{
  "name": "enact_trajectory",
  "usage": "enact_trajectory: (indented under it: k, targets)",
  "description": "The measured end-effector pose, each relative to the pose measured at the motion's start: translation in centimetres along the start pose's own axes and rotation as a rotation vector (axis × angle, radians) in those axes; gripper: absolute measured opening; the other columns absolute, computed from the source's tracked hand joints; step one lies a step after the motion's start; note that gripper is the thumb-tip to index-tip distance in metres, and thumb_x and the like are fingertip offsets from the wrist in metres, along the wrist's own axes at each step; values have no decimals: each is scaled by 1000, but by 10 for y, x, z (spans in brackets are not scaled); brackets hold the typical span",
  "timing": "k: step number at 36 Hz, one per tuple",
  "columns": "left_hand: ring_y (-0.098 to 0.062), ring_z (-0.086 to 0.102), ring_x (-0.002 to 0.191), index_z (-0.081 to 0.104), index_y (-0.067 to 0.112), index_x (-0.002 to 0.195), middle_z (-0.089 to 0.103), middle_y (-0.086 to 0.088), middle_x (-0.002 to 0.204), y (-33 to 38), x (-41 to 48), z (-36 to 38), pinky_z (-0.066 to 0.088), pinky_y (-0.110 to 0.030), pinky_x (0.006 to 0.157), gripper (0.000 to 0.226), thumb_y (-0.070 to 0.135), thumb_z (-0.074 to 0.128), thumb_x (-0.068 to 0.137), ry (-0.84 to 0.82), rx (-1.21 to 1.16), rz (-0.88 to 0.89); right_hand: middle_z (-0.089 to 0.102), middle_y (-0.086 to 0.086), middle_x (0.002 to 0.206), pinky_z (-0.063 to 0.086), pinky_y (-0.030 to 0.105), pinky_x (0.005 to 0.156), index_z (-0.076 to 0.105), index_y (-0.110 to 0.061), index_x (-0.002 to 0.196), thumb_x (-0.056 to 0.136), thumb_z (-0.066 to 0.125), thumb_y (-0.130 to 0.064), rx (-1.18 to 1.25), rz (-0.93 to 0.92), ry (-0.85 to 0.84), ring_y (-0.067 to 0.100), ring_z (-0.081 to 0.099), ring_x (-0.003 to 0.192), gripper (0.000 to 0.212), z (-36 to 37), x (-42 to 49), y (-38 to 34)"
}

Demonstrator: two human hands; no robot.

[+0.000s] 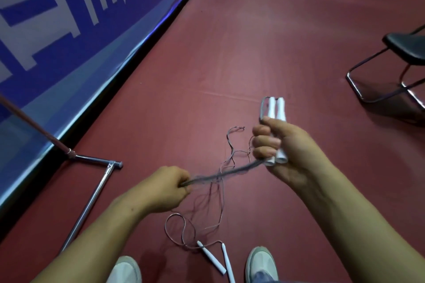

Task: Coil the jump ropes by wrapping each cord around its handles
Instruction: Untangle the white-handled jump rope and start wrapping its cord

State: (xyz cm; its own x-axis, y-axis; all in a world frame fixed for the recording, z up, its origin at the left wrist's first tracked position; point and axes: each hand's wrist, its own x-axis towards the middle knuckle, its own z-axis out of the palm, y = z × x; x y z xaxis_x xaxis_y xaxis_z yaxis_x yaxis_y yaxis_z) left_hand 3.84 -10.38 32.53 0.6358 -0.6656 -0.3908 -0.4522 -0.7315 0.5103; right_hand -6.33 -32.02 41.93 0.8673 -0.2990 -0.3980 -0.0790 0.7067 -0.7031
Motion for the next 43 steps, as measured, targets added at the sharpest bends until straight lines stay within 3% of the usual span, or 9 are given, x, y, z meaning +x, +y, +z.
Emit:
enact_trajectory:
  k: [4,9,13,17,20,25,32,37,43]
  targets:
    - [-18,60,60,63,15,70,67,-4,64,-14,4,1,47,-30,60,32,33,64,97,153,-225,-86,36,6,58,25,20,38,46,-9,78,97,49,0,-640,-2,87,13,26,41,22,-18,-5,4]
    - [-19,60,59,62,18,79,57,2,58,21,-3,-9,53,-37,63,23,34,68,94,313,-593,75,47,6,67,34,26,42,49,-4,94,82,85,-20,-1050,68,-140,14,37,46,42,-11,-9,42]
    - [-24,48,65,61,27,89,56,-4,69,42,-12,-17,48,-60,63,16,12,63,94,303,-814,252,50,6,67,36,29,44,54,6,104,75,88,-16,-1080,46,-190,15,39,48,50,5,-10,44]
    - [-9,51,67,60,17,100,60,9,74,50,-15,-23,47,-33,64,21,-2,63,94,315,-760,353,50,6,50,29,21,41,52,4,85,82,62,5,-936,84,-138,15,32,39,10,10,-13,41]
    - [-6,51,65,55,19,101,58,15,68,40,-10,-20,45,-24,63,27,2,72,89,307,-812,274,43,2,49,23,13,35,46,-5,76,89,43,7,-497,30,-81,7,25,34,18,10,-13,26]
    - [-25,61,76,53,21,81,64,0,76,0,6,-1,49,-38,70,20,30,64,94,168,-207,31,33,-6,56,14,14,32,43,-18,76,82,41,-6,-2,-80,-224,-1,25,33,13,2,-21,-16]
    - [-24,47,66,48,17,70,52,2,65,7,7,-11,33,-34,57,35,32,57,101,333,-234,0,41,3,57,28,20,38,59,-3,93,87,76,-27,-903,-12,-83,11,32,40,30,-9,-26,9]
    - [-18,53,69,56,24,98,58,7,74,43,-11,-12,41,-28,59,11,15,57,92,289,-248,207,64,15,86,38,31,47,60,-11,120,66,95,-34,-1071,-30,-173,14,48,54,69,2,-17,34]
    - [-4,54,67,61,21,93,61,15,73,55,-17,-16,45,-31,67,8,14,62,91,291,-448,326,54,2,74,40,33,51,57,-9,102,77,82,-12,-1191,-203,-65,15,44,56,34,2,-12,46]
